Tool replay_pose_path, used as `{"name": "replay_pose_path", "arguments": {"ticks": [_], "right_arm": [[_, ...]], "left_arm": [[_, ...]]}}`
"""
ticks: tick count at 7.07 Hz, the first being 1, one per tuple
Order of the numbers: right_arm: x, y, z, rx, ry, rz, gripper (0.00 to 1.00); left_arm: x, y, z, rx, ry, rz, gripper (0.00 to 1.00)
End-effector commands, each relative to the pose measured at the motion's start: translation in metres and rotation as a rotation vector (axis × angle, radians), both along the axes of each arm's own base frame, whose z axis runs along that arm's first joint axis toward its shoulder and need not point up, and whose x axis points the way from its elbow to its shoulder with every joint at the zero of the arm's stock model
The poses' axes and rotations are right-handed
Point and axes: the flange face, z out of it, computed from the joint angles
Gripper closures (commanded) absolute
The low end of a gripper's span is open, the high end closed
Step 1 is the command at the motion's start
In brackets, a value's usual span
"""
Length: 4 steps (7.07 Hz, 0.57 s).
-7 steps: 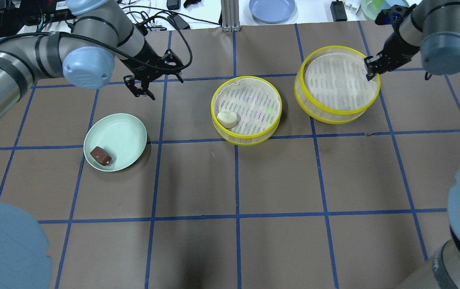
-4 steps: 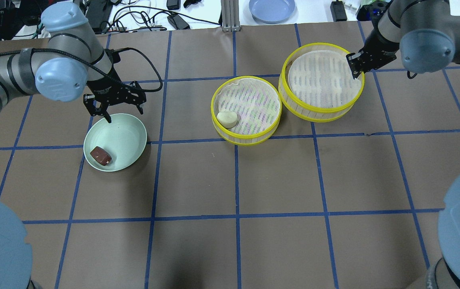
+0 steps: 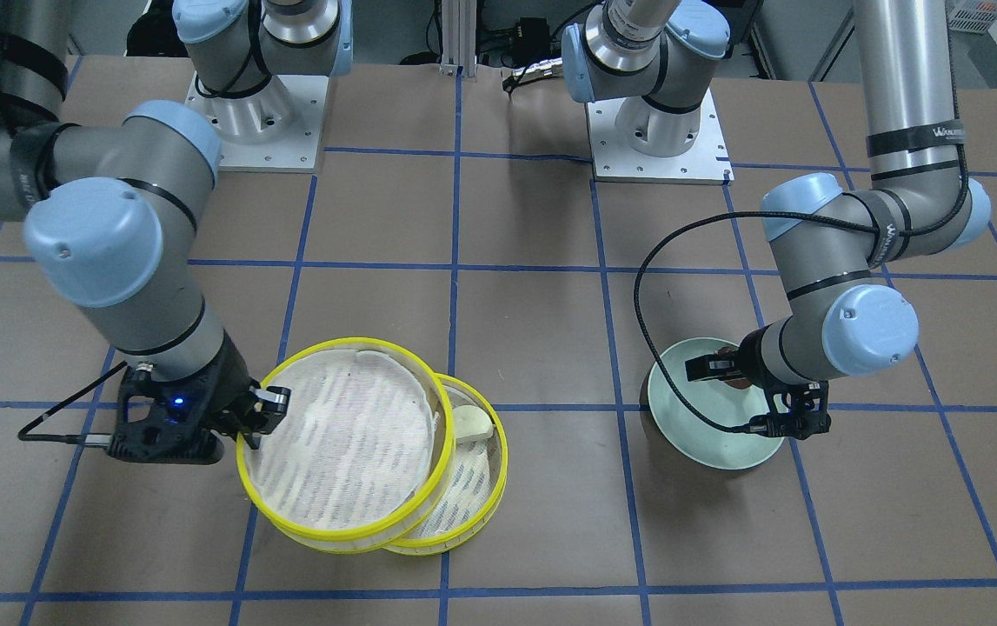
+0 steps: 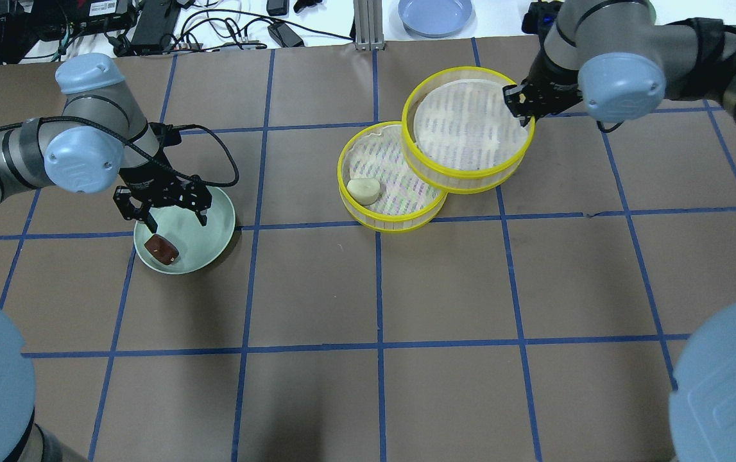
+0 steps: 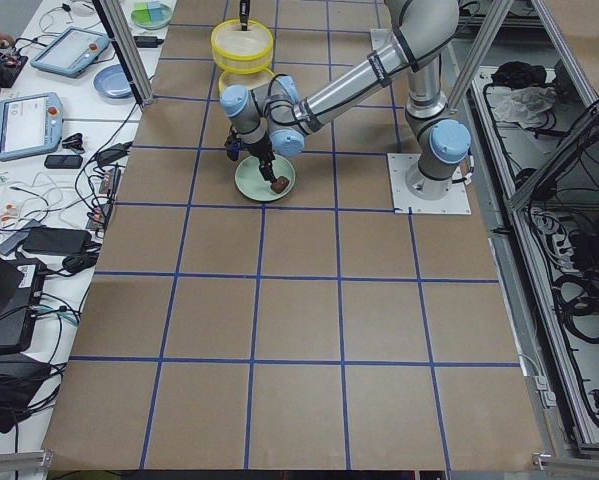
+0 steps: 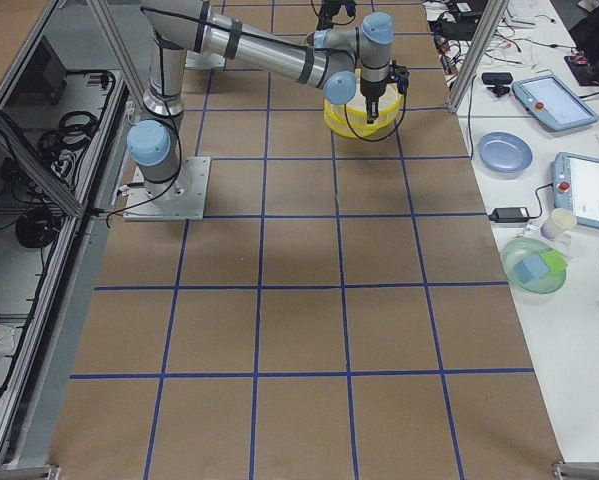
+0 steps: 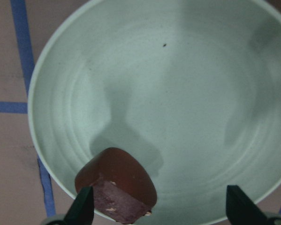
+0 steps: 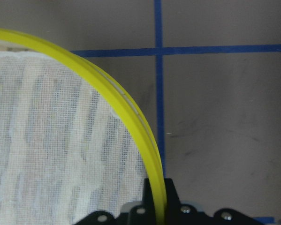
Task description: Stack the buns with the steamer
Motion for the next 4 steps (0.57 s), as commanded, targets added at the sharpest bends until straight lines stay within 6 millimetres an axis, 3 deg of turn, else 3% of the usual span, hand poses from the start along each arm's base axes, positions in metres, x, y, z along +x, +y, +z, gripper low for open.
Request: {"name": "replay_pose_path", "arguments": {"ticks": [1, 4], "right_arm": [[0.031, 0.002, -0.015, 0.017, -0.023, -0.064, 1.00], [0.049, -0.002, -0.038, 0.013, -0.021, -0.117, 1.00]], "left_arm": [[0.011, 0.000, 0.000, 0.011, -0.020, -0.055, 0.00], [0.013, 0.004, -0.027, 0.068, -0.033, -0.064, 0.00]]}}
